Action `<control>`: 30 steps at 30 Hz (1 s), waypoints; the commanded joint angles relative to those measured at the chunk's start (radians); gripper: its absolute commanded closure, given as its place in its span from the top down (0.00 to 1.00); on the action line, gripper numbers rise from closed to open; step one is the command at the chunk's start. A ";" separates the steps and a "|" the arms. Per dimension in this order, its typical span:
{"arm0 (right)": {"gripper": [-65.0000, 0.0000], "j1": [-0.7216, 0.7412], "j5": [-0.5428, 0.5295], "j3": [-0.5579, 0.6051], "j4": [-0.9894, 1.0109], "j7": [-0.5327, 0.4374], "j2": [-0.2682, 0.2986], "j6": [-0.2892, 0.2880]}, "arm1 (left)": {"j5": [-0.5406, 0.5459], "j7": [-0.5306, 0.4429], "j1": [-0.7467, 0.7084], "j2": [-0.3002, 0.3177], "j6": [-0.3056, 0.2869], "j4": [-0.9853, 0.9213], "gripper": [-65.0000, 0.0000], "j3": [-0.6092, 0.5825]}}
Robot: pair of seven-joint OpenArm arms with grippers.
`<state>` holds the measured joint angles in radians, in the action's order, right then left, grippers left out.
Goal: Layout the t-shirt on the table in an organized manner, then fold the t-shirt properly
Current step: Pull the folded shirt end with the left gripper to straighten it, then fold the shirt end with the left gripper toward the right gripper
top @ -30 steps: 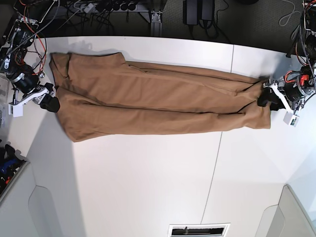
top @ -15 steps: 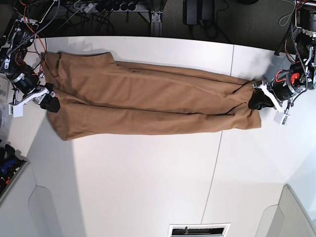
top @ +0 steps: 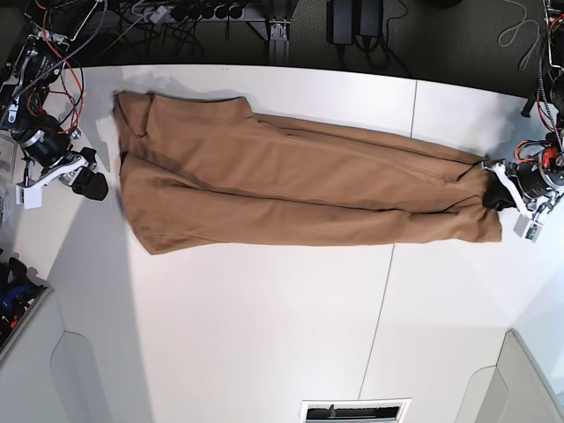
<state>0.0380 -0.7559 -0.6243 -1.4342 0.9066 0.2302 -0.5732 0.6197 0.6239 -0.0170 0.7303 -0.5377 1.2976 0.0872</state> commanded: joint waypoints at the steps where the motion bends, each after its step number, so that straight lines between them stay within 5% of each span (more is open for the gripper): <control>1: 0.27 0.014 -0.029 -0.006 -0.017 -0.015 0.016 -0.006 | -0.002 -0.023 0.026 0.042 0.008 0.014 0.00 0.012; 8: 0.27 0.014 -0.031 -0.006 -0.017 -0.016 0.016 -0.006 | -0.019 0.011 0.033 0.135 0.063 0.179 0.00 0.012; 19: 0.27 0.014 -0.026 -0.006 -0.017 -0.016 0.016 -0.006 | -0.007 0.100 -0.003 0.134 0.108 0.544 0.00 -0.086; 30: 0.27 0.014 -0.019 -0.006 -0.017 -0.016 0.007 -0.006 | -0.044 0.098 -0.002 0.053 0.108 0.560 0.00 -0.224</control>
<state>0.0383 -0.7582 -0.6247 -1.4342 0.9066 0.2268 -0.5732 0.5724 0.7403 -0.0357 0.7662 -0.4339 1.8473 -0.1467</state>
